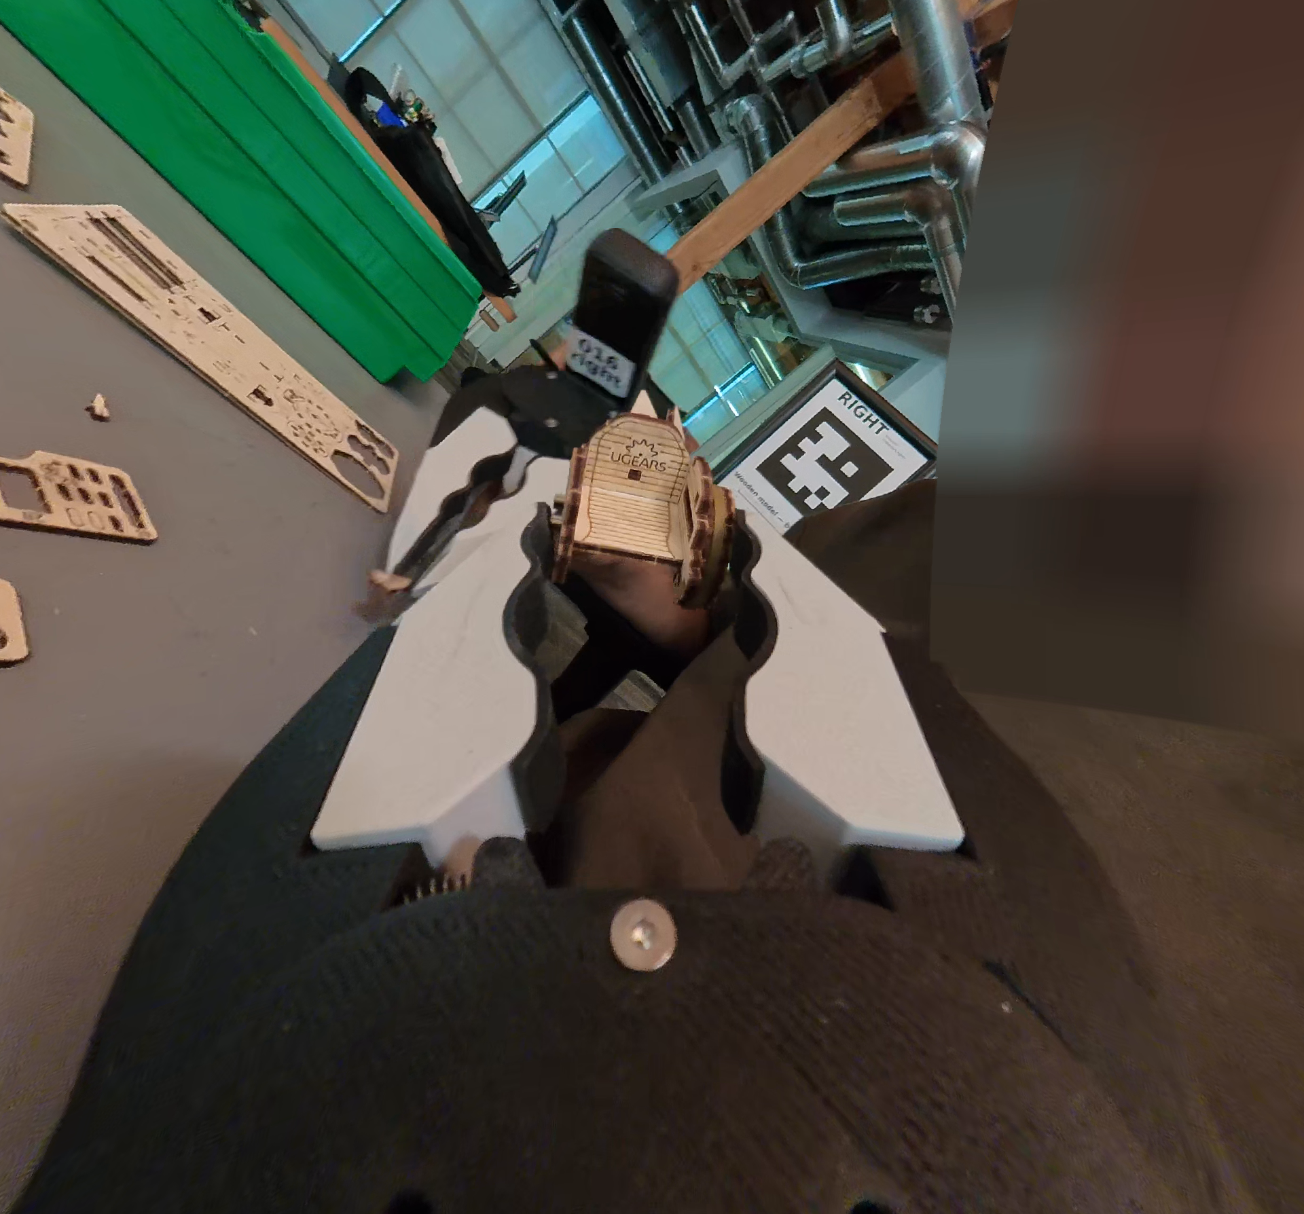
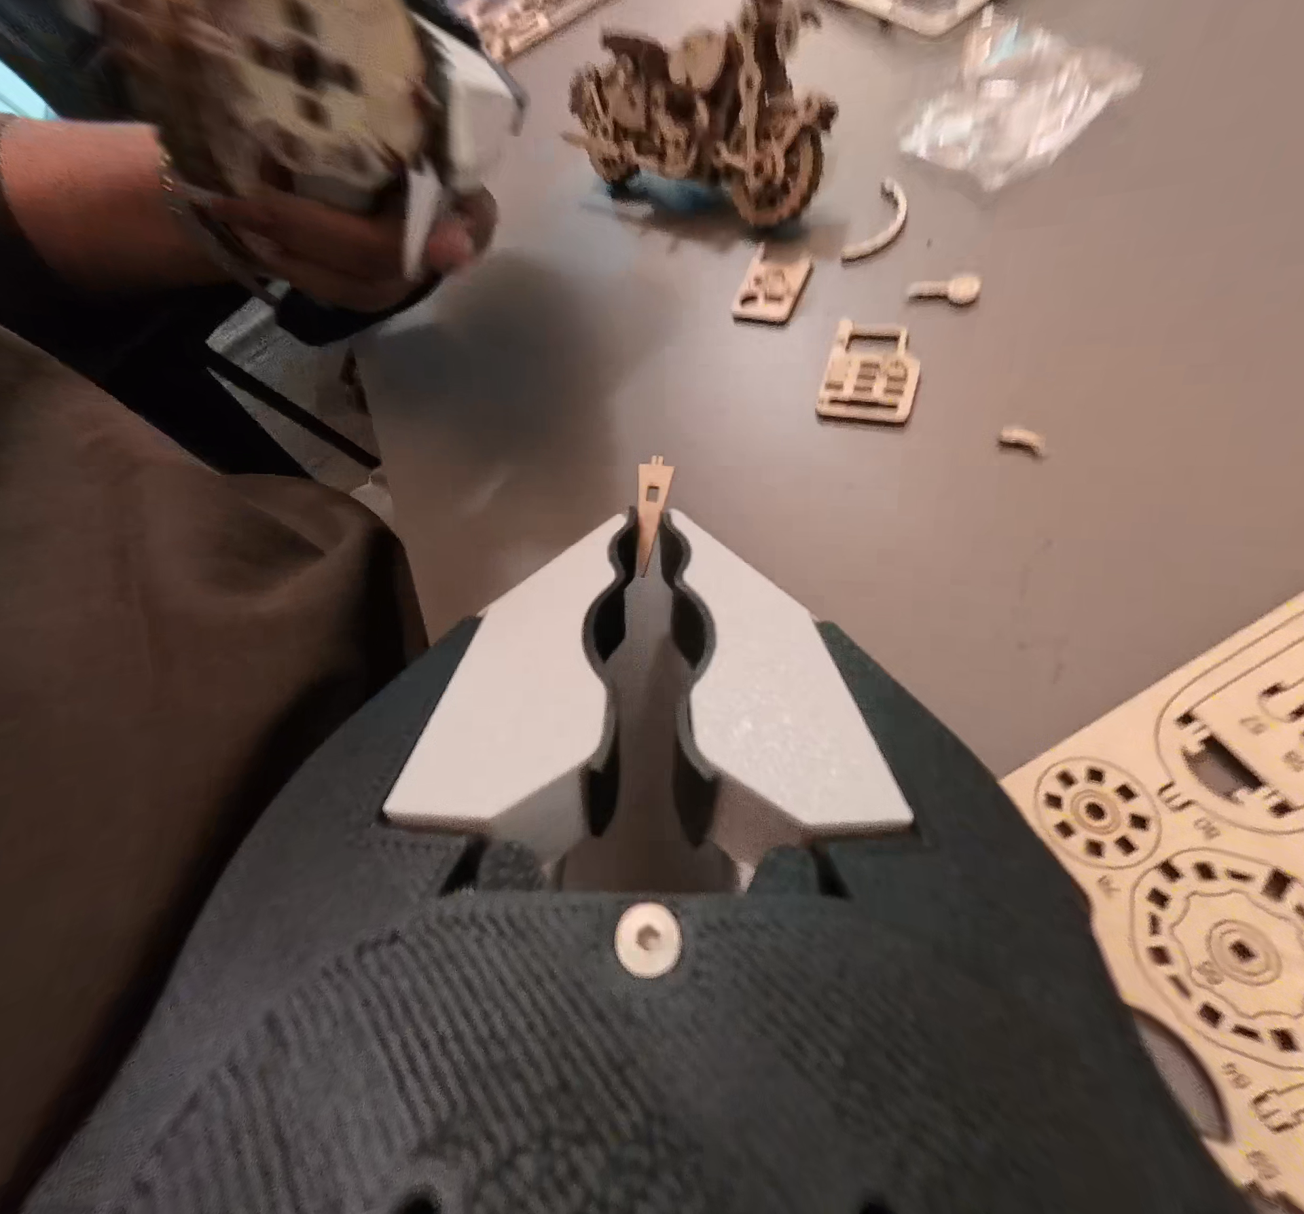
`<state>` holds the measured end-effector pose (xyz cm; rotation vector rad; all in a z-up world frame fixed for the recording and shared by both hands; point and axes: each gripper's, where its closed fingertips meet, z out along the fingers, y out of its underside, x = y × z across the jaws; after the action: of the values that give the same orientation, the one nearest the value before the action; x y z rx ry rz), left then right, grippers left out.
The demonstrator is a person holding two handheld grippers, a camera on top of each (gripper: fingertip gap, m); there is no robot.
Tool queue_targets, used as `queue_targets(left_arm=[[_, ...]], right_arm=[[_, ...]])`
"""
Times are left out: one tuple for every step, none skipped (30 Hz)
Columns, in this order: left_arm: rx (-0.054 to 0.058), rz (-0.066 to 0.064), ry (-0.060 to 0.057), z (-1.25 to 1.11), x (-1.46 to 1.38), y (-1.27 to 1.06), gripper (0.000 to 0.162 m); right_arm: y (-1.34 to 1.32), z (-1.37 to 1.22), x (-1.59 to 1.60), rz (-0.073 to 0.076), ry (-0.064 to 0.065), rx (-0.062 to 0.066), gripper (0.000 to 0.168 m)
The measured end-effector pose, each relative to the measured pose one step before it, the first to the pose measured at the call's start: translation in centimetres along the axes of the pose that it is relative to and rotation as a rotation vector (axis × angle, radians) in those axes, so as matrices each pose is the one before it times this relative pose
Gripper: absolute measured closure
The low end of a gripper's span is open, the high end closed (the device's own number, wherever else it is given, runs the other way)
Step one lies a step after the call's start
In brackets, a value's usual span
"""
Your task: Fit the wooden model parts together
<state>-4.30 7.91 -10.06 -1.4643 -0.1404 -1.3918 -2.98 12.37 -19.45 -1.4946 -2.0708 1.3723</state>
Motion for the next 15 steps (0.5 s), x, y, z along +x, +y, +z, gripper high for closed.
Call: queue_targets(left_arm=[[-0.0022,-0.0048,-0.0156,-0.012,-0.293,0.061,0.115],[-0.0035,-0.0071,-0.0207,-0.005,-0.395,0.072,0.115],[-0.0045,-0.0080,-0.0222,-0.002,-0.427,0.116,0.115],[-0.0023,-0.0078,-0.0160,-0.010,-0.347,0.084,0.114],[0.0018,-0.0091,-0.0075,-0.011,-0.203,0.019,0.114],[0.0037,-0.0103,-0.0056,-0.023,-0.191,-0.031,0.114],[0.0045,-0.0076,-0.0058,-0.052,-0.160,-0.067,0.114],[0.0029,-0.0047,-0.0061,-0.057,-0.161,-0.062,0.114],[0.0009,-0.0026,-0.0086,-0.077,-0.182,-0.029,0.114],[0.0020,-0.0010,-0.0094,-0.065,-0.173,-0.050,0.114],[0.0016,-0.0027,-0.0070,-0.061,-0.140,-0.043,0.114],[0.0004,-0.0043,-0.0039,-0.049,-0.084,-0.017,0.114],[-0.0005,-0.0029,-0.0039,-0.013,-0.079,0.008,0.114],[-0.0018,-0.0006,-0.0013,0.005,-0.028,0.045,0.114],[-0.0056,-0.0012,-0.0008,0.050,-0.019,0.095,0.114]], right_arm=[[-0.822,-0.348,-0.363,-0.0454,0.0015,0.0409,0.164],[-0.952,-0.376,-0.445,-0.0531,0.0015,0.0463,0.164],[-0.932,-0.339,-0.405,-0.0531,0.0075,0.0442,0.164],[-0.774,-0.282,-0.300,-0.0500,0.0138,0.0352,0.164],[-0.434,-0.166,-0.030,-0.0383,0.0258,0.0177,0.164],[0.139,-0.028,0.274,-0.0179,0.0323,-0.0129,0.164],[0.786,0.172,0.148,0.0022,0.0082,-0.0460,0.164],[1.205,0.357,0.076,0.0233,-0.0102,-0.0661,0.164],[1.234,0.445,0.207,0.0351,-0.0065,-0.0639,0.164],[1.094,0.450,0.326,0.0338,0.0006,-0.0552,0.164],[0.951,0.405,0.379,0.0282,0.0068,-0.0503,0.164],[0.736,0.290,0.411,0.0180,0.0139,-0.0417,0.164],[0.477,0.175,0.458,0.0066,0.0228,-0.0273,0.163],[0.073,0.035,0.298,-0.0052,0.0196,-0.0052,0.160],[-0.441,-0.196,0.196,-0.0102,0.0202,0.0222,0.151]])
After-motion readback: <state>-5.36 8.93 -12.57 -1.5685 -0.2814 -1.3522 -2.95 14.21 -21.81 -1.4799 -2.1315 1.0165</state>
